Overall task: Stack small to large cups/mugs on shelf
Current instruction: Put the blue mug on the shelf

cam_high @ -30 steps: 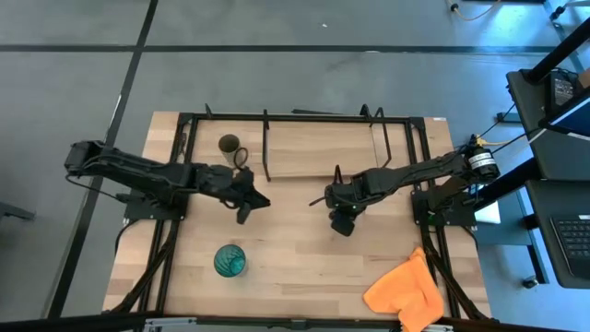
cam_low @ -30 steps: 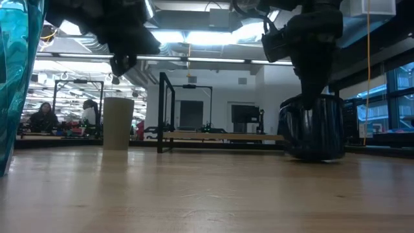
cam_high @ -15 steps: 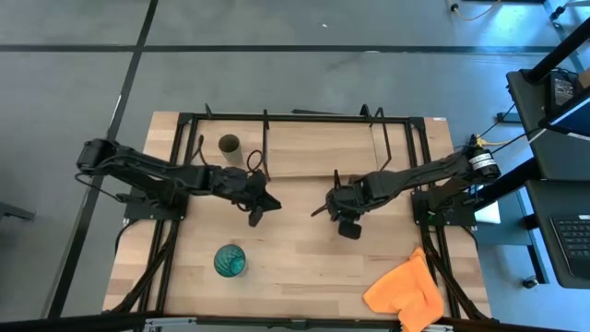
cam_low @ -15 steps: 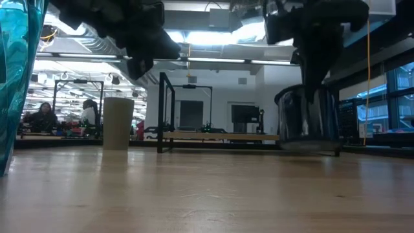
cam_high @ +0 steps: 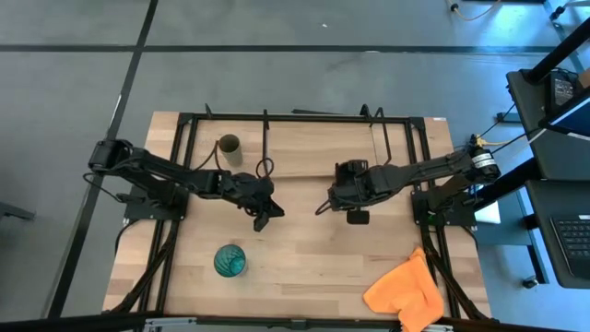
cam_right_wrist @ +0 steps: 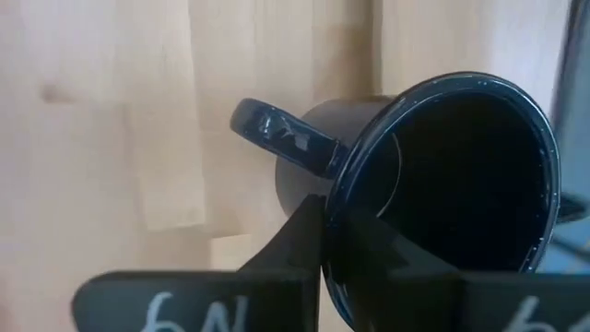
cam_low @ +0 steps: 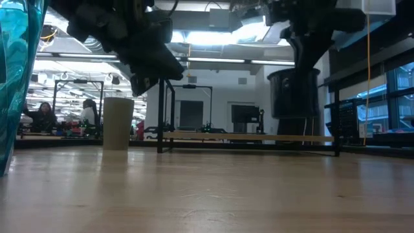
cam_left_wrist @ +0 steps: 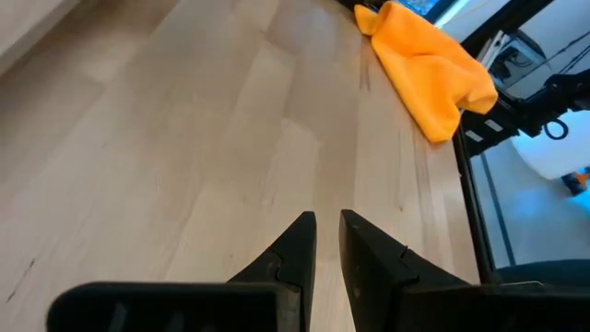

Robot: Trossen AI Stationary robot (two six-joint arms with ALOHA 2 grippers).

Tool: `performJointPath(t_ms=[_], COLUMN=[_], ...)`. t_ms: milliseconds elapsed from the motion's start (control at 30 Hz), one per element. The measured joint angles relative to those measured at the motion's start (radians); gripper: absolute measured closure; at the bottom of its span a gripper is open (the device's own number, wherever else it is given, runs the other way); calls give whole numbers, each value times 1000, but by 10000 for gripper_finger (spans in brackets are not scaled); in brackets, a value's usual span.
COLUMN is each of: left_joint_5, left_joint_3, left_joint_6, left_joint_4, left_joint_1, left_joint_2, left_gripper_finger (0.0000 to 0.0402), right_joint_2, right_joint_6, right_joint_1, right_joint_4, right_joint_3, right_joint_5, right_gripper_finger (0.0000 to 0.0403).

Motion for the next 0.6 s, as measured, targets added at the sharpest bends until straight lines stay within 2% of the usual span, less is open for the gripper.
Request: performJointPath(t_ms=[233,467,600], left_joint_5=[0,-9,-17], left_joint_3=[0,0,0], left_joint_6=[-6,-6,-6], left_joint_4=[14,15,18], left_joint_1=[-6,-30,-32], left_joint_2=[24,24,24], left_gripper_finger=[356,356,356], right_joint_2=[-1,-29,-66], right_joint_6=[-219,-172,-213], right_joint_1=[-51,-180,-237], right_joint_4=[58,78,94], right_joint_3=[0,0,-1], right_joint_5=[24,3,20], right_gripper_finger=[375,373,372])
